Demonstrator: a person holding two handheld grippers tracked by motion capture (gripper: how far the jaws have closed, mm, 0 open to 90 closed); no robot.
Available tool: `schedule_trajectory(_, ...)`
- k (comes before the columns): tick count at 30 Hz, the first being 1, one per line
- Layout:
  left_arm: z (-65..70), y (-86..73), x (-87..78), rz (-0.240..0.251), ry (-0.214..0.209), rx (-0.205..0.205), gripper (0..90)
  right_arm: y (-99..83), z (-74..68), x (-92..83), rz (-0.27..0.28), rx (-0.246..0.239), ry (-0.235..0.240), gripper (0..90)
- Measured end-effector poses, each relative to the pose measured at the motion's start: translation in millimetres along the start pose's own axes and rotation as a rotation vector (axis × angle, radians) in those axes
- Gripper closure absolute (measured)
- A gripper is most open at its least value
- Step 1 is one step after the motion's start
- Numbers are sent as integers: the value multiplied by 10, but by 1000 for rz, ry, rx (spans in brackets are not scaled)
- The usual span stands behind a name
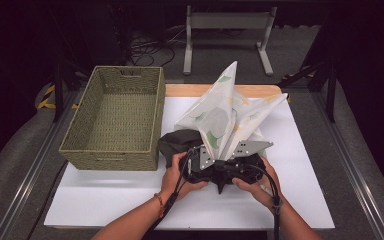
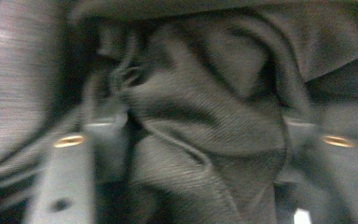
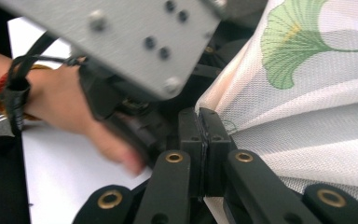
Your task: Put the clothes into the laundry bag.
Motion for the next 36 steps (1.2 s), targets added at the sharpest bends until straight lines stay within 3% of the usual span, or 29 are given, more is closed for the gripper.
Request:
schedule_trajectory(1,-55,4,-17,13,15,-21,685,7,-18,18,-2,-1,5,895)
schedule_trajectory(3,-83,7,-38,14,9,-29,724,13,-26,23,-4,-1,7,895)
schedule_trajectory(4,-152,28,-114,51,5,-49,735,51,-39,14,9,1,14,895)
schedule_trajectory(7,-179,64,-208,85,9,-56,744,164,-70,-28,46,-1,28,895)
schedule_trajectory(9,-194,121,-323,117,29,-40,744,217,-87,-48,61,-5,31,895)
schedule_trajectory(11,-229,194,-453,161,25,-55,746,331,-130,-82,84,-19,38,895)
schedule_trajectory(12,-256,284,-599,208,31,-68,749,450,-177,-117,109,-32,47,895)
schedule_trajectory(13,-256,284,-599,208,31,-68,749,450,-177,-117,109,-32,47,895)
schedule_trajectory(14,-270,374,-736,239,32,-62,749,569,-224,-154,134,-40,65,895)
schedule_trajectory(15,-270,374,-736,239,32,-62,750,625,-246,-172,146,-44,72,895)
schedule_trajectory(17,-238,474,-892,269,19,-64,749,718,-285,-205,164,-54,83,895)
schedule_trajectory(19,-217,494,-912,273,17,-50,748,749,-303,-219,167,-64,82,895)
schedule_trajectory(23,-19,443,-722,252,-49,-24,744,724,-318,-237,169,-68,66,895)
schedule_trajectory(27,45,295,-358,237,-128,-114,741,556,-301,-229,147,-46,67,895)
schedule_trajectory(29,56,239,-218,239,-128,-155,739,413,-261,-245,125,-19,55,896)
schedule_trajectory(30,47,225,-172,256,-130,-156,738,365,-245,-256,119,-5,62,896)
schedule_trajectory(32,4,219,-122,274,-123,-181,733,229,-206,-275,79,-6,27,895)
schedule_trajectory(36,-107,174,-19,270,-104,-210,726,-15,-152,-295,25,18,2,895)
Point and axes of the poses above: each handheld gripper's, and its own axes: x roughly forward along the jaws, y roughly out of its top, z roughly to its right, the point moved 2 cm from there along x, roughly forward along the jaws, and after that the axes turned 9 degrees about z, right-handed, at the moved point
